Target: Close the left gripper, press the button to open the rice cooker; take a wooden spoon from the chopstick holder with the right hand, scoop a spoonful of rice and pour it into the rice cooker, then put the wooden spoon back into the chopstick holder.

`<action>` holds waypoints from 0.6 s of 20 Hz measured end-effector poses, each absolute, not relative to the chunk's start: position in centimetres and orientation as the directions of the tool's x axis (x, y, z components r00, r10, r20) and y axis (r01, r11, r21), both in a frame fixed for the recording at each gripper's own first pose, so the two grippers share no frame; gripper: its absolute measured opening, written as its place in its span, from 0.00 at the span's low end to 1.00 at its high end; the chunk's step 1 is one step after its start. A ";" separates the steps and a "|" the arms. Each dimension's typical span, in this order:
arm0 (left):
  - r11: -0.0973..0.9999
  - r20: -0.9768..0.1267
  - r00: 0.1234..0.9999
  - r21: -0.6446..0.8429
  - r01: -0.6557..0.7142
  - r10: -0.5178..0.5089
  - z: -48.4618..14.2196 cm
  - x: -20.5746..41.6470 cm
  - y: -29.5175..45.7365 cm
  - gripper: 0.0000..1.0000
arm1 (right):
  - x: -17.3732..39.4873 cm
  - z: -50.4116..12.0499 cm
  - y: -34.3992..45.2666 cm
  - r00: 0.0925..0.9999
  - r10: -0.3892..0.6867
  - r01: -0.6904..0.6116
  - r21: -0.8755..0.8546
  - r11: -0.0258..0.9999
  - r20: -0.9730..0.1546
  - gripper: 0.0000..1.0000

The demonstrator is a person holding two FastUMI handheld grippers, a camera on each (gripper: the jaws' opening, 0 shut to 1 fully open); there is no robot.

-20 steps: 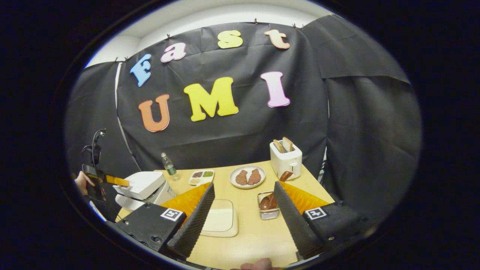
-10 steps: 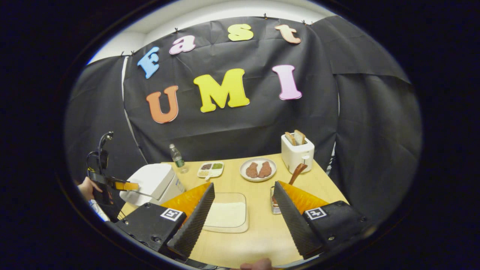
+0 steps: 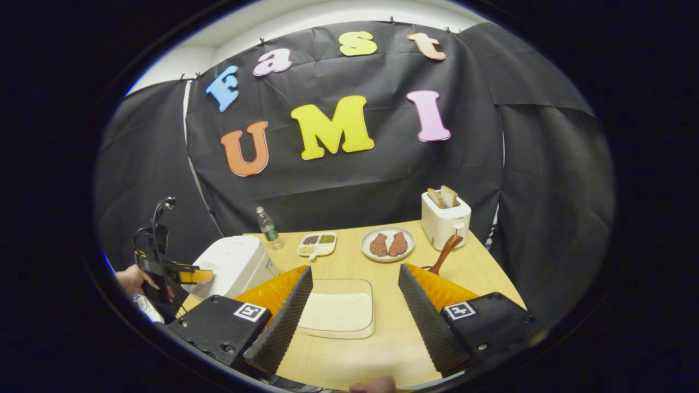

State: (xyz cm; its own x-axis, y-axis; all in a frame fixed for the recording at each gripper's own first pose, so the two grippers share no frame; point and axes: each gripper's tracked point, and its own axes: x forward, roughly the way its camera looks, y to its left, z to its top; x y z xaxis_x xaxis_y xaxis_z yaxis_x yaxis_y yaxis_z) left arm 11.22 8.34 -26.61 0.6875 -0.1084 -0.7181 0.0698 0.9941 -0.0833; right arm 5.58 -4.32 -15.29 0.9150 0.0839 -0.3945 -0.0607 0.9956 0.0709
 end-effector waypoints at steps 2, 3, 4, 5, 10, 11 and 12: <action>0.994 -0.698 0.709 -0.081 0.067 -0.104 -25.9 11.5 8.5 0.88 | 5.6 -14.9 -4.1 0.917 0.090 -0.067 0.073 0.995 -0.387 0.96; 0.995 -0.695 0.712 -0.076 0.062 -0.098 -26.0 11.5 8.5 0.88 | 5.5 -14.6 -4.2 0.921 0.090 -0.068 0.071 0.995 -0.380 1.00; 0.995 -0.695 0.712 -0.083 0.059 -0.101 -25.8 11.4 8.2 0.87 | 5.5 -14.2 -4.2 0.924 0.089 -0.069 0.068 0.995 -0.372 1.00; 0.994 -0.690 0.716 -0.099 0.051 -0.105 -25.4 11.7 7.8 0.88 | 5.5 -13.9 -4.3 0.928 0.087 -0.068 0.063 0.996 -0.364 0.96; 0.994 -0.627 0.775 -0.105 0.008 -0.072 -22.8 12.4 8.2 0.98 | 5.4 -12.9 -5.4 0.939 0.066 -0.050 0.056 0.997 -0.338 1.00; 0.994 -0.598 0.799 -0.113 -0.005 -0.065 -21.3 12.6 8.4 0.98 | 5.6 -12.7 -5.6 0.941 0.059 -0.043 0.053 0.998 -0.333 1.00; 0.992 -0.561 0.826 -0.128 -0.017 -0.058 -19.6 12.7 8.4 0.97 | 5.8 -12.4 -5.8 0.943 0.049 -0.035 0.050 0.998 -0.329 1.00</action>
State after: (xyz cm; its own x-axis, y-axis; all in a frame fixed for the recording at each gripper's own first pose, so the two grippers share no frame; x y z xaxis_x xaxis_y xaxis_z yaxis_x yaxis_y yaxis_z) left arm 12.74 8.35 -19.60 0.8259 -0.0581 -0.5608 -0.0171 0.9916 -0.1280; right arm 5.75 -5.81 -12.35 0.9430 0.0494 -0.3291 -0.0348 0.9981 0.0501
